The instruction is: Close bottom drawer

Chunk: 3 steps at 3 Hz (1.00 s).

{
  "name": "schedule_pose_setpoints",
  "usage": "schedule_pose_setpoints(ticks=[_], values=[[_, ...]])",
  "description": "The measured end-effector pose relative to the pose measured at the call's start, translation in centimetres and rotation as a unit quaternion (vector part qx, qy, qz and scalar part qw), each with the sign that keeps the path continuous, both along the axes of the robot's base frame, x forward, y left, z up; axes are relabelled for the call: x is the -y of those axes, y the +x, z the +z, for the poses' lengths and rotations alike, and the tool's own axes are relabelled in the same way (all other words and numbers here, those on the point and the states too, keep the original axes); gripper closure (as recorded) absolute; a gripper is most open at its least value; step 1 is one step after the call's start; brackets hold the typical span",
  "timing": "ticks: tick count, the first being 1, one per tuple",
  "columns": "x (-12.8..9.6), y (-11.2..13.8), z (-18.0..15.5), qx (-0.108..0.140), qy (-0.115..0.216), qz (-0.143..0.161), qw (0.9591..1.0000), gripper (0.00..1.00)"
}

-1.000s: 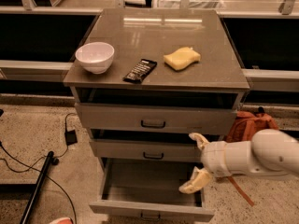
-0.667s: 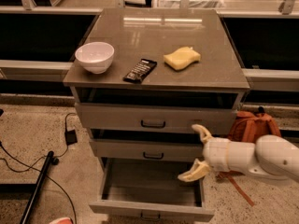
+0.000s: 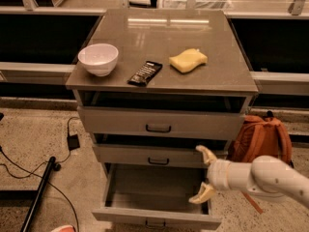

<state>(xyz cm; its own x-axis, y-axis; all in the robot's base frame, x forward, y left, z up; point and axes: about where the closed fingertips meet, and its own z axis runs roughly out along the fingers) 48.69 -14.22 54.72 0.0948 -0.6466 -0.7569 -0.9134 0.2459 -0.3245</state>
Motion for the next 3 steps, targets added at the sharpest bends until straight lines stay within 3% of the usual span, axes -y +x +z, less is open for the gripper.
schedule_pose_setpoints(ticks=[1,2,3], values=[[-0.5,-0.2,-8.5,-0.009,-0.036,0.042,0.9984,0.00],[-0.9,-0.3,-13.5,-0.023,-0.029,0.077,0.9963,0.00],[-1.2,-0.5,-14.4,-0.031,-0.019,0.084,0.9958,0.00]])
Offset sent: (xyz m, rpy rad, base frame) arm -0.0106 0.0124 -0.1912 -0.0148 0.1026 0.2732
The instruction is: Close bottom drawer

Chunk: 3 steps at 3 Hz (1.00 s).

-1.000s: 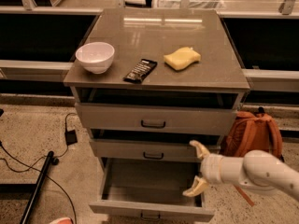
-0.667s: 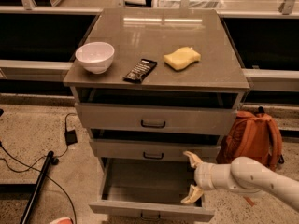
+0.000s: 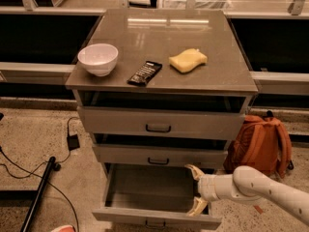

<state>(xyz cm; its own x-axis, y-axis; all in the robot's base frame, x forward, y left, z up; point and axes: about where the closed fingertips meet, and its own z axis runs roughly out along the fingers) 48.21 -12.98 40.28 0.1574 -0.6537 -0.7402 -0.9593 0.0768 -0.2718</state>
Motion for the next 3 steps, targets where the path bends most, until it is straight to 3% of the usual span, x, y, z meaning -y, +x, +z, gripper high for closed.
schedule_pose_setpoints(ticks=[1,3], values=[[-0.7,0.4,-2.5,-0.014,0.018,0.018,0.9996,0.00],[-2.1,-0.7,-16.2,-0.021,-0.002,0.089,0.9958,0.00]])
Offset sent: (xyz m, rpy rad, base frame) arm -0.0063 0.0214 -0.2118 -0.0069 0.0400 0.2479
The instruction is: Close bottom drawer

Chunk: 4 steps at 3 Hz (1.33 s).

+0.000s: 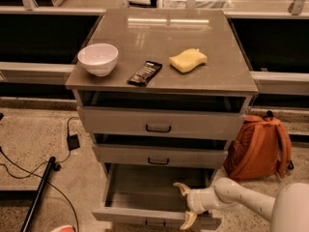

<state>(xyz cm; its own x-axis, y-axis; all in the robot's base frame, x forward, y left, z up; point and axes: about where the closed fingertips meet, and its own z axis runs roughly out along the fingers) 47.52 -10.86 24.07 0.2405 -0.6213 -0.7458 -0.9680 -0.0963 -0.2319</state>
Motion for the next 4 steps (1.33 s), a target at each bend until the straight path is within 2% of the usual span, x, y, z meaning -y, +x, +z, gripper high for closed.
schedule_pose_setpoints(ticks=[1,2,3,4], values=[[0.0,-0.3,-2.6,0.003,-0.008,-0.005,0.9999,0.00],[-0.1,-0.1,-3.4,0.008,-0.019,-0.024,0.9995,0.18],[-0.5,0.3,-2.9,0.020,-0.036,-0.040,0.9983,0.41],[-0.9,0.7,-2.9,0.020,-0.054,-0.065,0.9963,0.53]])
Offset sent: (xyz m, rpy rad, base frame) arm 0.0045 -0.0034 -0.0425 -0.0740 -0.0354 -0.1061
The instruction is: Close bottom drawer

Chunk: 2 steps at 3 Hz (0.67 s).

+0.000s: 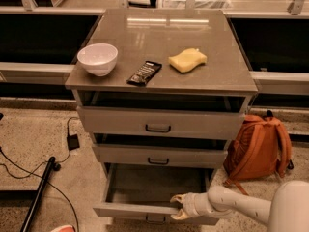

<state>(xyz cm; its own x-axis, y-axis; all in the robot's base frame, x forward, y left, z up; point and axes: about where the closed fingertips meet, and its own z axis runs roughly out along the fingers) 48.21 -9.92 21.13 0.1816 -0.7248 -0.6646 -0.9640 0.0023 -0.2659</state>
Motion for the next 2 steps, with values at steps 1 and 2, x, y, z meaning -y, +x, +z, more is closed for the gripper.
schedule_pose_setpoints(ticks=[1,2], values=[[0.0,0.9,-0.8,-0.007,-0.004,-0.021,0.9997,0.53],[0.5,2.8,-0.7,-0.004,0.019,-0.052,0.9985,0.50]])
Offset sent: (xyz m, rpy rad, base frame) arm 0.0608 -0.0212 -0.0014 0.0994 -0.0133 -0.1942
